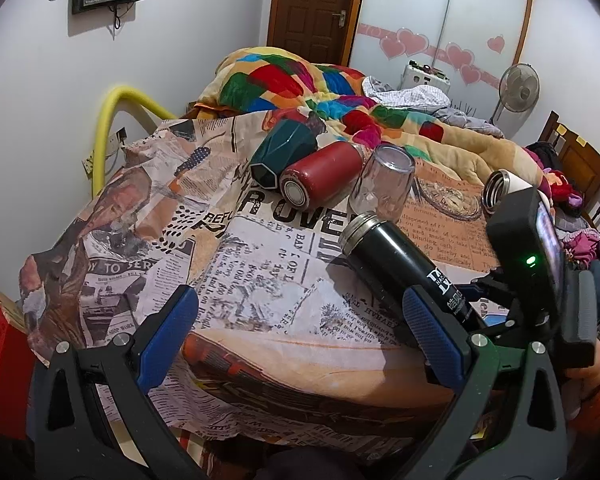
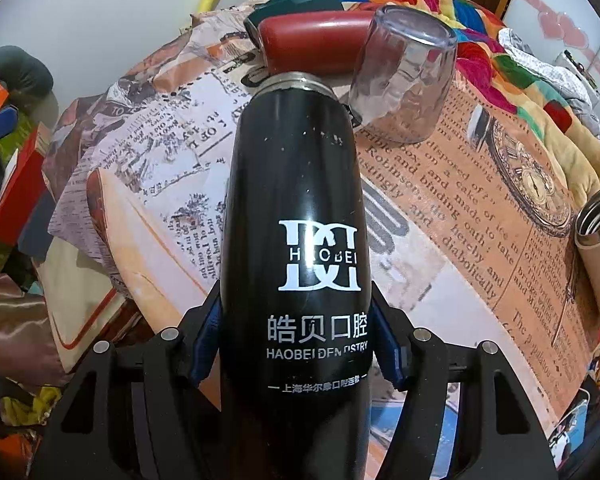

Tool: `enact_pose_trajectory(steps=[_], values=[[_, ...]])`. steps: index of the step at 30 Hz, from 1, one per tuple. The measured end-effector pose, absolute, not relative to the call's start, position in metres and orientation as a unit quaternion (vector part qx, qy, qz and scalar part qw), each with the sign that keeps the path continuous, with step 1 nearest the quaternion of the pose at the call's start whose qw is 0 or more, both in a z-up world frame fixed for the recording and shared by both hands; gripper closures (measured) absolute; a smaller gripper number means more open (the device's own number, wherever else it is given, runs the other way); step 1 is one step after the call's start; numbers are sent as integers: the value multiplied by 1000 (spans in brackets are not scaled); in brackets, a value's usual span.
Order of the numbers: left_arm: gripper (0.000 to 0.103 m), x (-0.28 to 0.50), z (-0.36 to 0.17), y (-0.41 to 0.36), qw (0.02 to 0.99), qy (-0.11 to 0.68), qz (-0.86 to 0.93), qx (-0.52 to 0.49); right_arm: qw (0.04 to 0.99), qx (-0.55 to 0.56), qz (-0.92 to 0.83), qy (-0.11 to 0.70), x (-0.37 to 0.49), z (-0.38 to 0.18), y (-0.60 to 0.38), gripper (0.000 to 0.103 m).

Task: Flip cup upright
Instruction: 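Grasp the thermos with the left tool while the right tool opens and releases it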

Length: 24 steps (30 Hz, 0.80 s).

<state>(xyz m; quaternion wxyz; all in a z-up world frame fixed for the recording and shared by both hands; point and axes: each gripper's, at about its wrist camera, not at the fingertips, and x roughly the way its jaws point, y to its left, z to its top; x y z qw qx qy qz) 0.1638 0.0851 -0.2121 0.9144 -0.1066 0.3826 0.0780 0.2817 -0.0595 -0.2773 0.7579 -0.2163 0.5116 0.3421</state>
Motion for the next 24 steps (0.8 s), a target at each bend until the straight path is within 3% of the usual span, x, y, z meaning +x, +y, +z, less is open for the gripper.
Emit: enact_pose_trajectory(steps=[11,16,18,24], values=[[0,191,-227,76,892,428,32,-146,793,-187,333,475,266,-231,-95,38],[1,205,-245,57,880,456,18,-130,845,-158,271,434,262,-201,-138,28],[7,213,-259,52,862,485,6,-150,861,-149,244,420,259,-193,-152,28],[13,225,-274,53,838,509,5,-198,884,-121,209,400,247,-187,-176,28]])
